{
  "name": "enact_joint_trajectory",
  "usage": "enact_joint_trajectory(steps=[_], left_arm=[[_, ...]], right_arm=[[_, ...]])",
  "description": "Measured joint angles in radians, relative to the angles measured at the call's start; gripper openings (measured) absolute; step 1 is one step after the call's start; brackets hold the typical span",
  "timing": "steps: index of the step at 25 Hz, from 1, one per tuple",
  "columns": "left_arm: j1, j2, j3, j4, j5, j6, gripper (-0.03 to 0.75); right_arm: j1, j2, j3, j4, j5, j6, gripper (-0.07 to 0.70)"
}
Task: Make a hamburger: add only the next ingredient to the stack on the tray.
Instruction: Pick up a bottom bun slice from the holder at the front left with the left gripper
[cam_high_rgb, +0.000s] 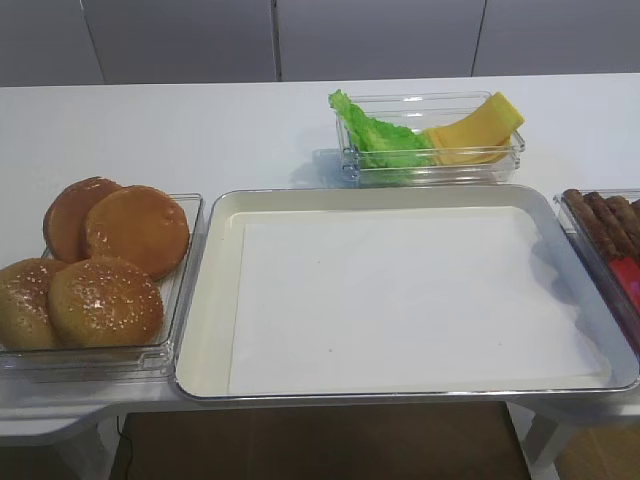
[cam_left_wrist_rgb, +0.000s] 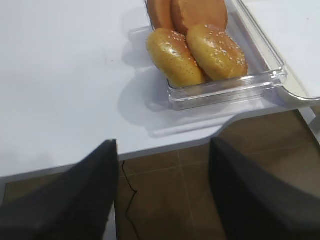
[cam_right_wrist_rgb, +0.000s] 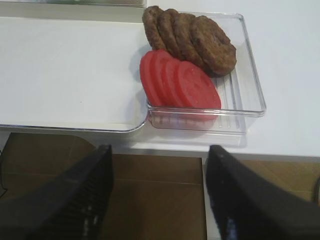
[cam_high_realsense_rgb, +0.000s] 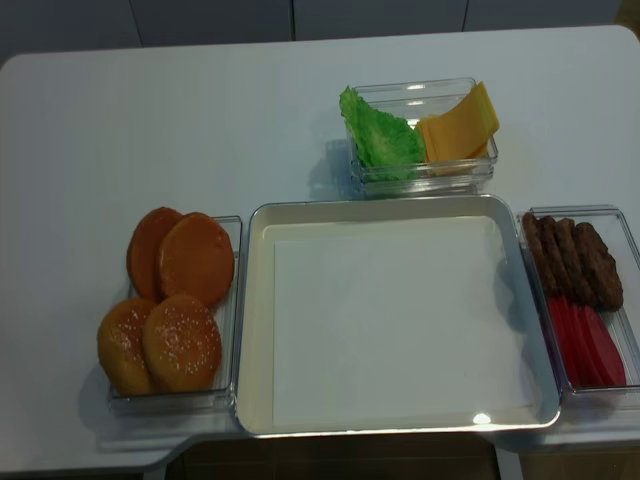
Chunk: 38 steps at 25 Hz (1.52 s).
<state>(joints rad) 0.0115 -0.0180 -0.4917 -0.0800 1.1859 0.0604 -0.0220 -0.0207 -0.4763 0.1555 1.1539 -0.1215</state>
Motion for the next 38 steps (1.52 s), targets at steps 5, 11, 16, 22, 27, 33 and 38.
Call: enact_joint_trajectory(steps=[5, 11, 16, 22, 27, 33, 38], left_arm=[[0.0, 0.0, 0.0, 0.0, 0.0, 0.0, 0.426], [0.0, 0.0, 0.0, 0.0, 0.0, 0.0, 0.423], [0.0, 0.0, 0.0, -0.002, 0.0, 0.0, 0.42], [0.0, 0.0, -0.06, -0.002, -0.053, 0.0, 0.418], [0.0, 0.077, -0.111, -0.009, -0.098, 0.0, 0.418], [0.0, 0.265, -0.127, -0.07, -0.219, 0.002, 0.418], [0.0, 0.429, -0.148, -0.134, -0.291, 0.013, 0.418]], right_arm=[[0.0, 0.0, 0.0, 0.0, 0.0, 0.0, 0.449], [0.0, 0.0, 0.0, 0.0, 0.0, 0.0, 0.449], [0.0, 0.0, 0.0, 0.0, 0.0, 0.0, 0.449], [0.0, 0.0, 0.0, 0.0, 0.0, 0.0, 0.449], [0.0, 0.0, 0.0, 0.0, 0.0, 0.0, 0.449], [0.0, 0.0, 0.0, 0.0, 0.0, 0.0, 0.449], [0.0, 0.0, 0.0, 0.0, 0.0, 0.0, 0.449]])
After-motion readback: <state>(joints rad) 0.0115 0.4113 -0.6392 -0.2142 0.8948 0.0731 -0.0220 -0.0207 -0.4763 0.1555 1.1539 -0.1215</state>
